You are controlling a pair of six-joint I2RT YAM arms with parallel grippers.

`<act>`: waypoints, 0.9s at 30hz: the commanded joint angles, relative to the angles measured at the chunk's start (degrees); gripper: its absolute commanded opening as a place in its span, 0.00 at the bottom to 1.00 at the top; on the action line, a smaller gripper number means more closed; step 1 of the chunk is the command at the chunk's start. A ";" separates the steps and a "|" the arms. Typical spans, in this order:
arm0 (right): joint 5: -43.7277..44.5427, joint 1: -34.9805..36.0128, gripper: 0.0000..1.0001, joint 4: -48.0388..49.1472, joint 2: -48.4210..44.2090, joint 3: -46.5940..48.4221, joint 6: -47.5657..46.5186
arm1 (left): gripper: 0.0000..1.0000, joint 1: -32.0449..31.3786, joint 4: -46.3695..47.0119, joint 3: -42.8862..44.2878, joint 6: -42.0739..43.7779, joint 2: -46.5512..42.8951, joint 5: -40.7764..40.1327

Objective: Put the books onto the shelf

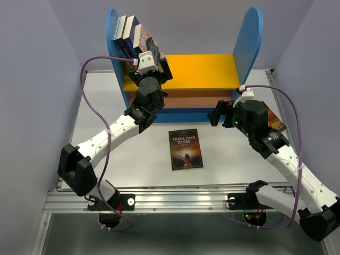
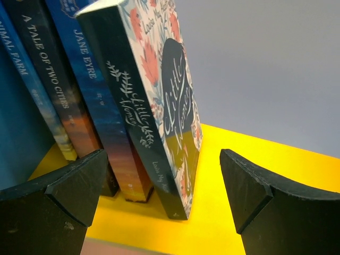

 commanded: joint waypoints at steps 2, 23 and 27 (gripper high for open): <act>-0.25 -0.35 1.00 3.00 -1.13 -0.66 -0.41 | 0.99 -0.21 -12.31 5.16 -5.90 -8.08 3.13; -5.69 -0.35 1.00 -1.05 -0.52 -8.04 4.16 | 0.99 -0.30 -39.32 -21.88 -32.62 -32.17 42.49; -8.24 -0.35 1.00 -0.70 1.50 -10.15 5.13 | 0.99 -0.30 -39.59 -27.34 -35.87 -32.43 49.10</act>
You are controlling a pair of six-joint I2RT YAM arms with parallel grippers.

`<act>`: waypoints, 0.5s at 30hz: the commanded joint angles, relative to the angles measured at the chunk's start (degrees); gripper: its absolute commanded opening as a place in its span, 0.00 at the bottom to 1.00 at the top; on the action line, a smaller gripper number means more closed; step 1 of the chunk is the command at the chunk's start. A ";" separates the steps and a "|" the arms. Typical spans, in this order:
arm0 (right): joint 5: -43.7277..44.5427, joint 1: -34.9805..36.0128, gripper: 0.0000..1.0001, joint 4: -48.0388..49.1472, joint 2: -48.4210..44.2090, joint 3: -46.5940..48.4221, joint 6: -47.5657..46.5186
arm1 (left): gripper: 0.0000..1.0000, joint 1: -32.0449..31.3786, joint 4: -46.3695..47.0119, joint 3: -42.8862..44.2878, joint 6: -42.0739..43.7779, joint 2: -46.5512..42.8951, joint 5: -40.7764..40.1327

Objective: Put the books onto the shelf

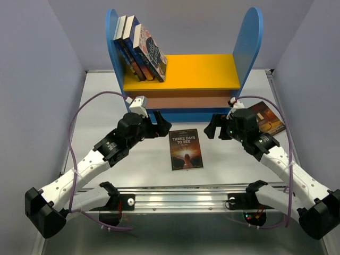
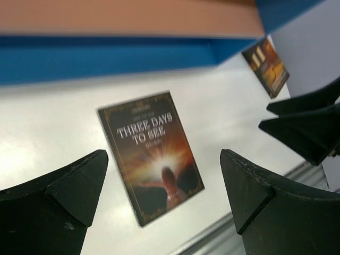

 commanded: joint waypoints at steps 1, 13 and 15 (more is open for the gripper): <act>-3.02 -0.35 1.00 1.03 1.57 -2.33 1.87 | 0.99 -0.25 0.06 -4.57 -7.37 -1.39 8.63; -5.74 -0.35 1.00 10.08 12.63 -7.43 5.82 | 0.99 -0.25 18.34 -14.43 -14.51 16.24 11.80; -6.27 -0.35 1.00 11.66 14.05 -7.70 7.23 | 0.98 -0.34 19.05 -13.91 -14.59 18.72 12.15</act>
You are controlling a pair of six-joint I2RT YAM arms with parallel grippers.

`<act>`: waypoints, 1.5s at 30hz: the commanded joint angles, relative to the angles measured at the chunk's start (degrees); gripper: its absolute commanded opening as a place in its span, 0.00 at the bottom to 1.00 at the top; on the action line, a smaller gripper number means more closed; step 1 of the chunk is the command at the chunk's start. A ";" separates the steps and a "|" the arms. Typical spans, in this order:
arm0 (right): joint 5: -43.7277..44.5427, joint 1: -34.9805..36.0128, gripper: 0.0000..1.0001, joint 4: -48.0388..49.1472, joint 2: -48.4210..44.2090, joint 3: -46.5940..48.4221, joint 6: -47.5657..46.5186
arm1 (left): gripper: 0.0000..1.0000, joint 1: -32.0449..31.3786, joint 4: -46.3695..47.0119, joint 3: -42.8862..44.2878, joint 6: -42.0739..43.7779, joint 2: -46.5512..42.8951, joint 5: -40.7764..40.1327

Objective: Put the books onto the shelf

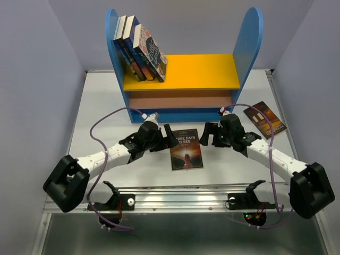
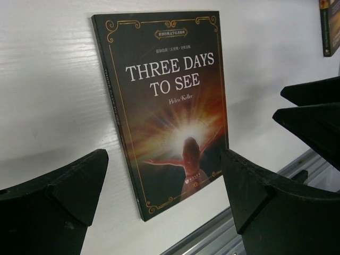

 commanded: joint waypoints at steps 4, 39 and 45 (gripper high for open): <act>-2.91 -0.35 1.00 10.54 4.90 -0.82 4.29 | 0.90 -0.19 9.22 0.15 -1.59 8.58 3.52; -26.82 -0.35 0.81 18.99 11.16 4.28 14.58 | 0.34 -1.42 11.77 0.77 -1.50 23.63 4.84; -26.82 -0.35 0.73 17.76 10.97 3.32 14.84 | 0.34 -1.42 10.98 1.64 -1.15 23.63 4.49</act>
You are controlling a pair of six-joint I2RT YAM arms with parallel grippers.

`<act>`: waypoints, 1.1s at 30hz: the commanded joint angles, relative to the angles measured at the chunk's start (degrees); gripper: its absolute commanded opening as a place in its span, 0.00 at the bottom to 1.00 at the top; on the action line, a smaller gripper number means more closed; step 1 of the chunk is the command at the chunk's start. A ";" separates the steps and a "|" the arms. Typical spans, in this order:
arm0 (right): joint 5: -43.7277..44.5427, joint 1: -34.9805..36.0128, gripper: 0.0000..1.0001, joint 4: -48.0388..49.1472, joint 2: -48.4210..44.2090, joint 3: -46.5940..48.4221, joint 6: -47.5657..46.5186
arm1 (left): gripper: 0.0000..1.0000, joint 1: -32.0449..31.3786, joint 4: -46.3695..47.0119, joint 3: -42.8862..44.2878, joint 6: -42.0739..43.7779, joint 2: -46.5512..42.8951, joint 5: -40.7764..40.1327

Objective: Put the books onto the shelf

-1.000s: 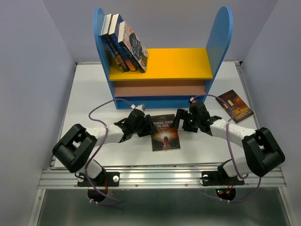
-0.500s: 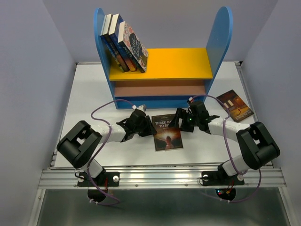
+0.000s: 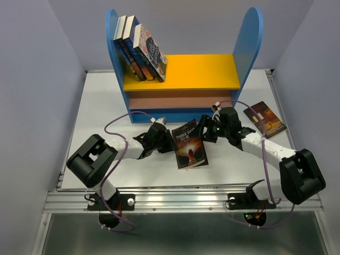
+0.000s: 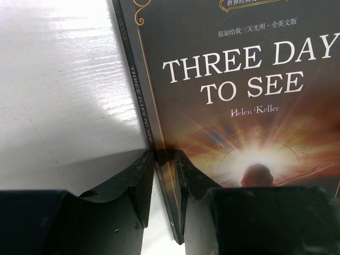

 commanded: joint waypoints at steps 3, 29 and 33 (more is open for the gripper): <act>-5.93 1.44 0.65 1.58 1.05 1.48 1.88 | 0.34 -1.16 -3.07 1.01 0.86 2.32 -0.23; 1.90 0.83 0.01 -7.47 -0.78 5.34 -5.77 | 0.95 -0.81 -0.35 -1.09 -0.02 -7.34 0.38; -1.88 0.30 0.01 -6.41 -4.74 6.40 -6.56 | 0.99 0.07 2.72 -3.03 -0.28 -10.42 2.40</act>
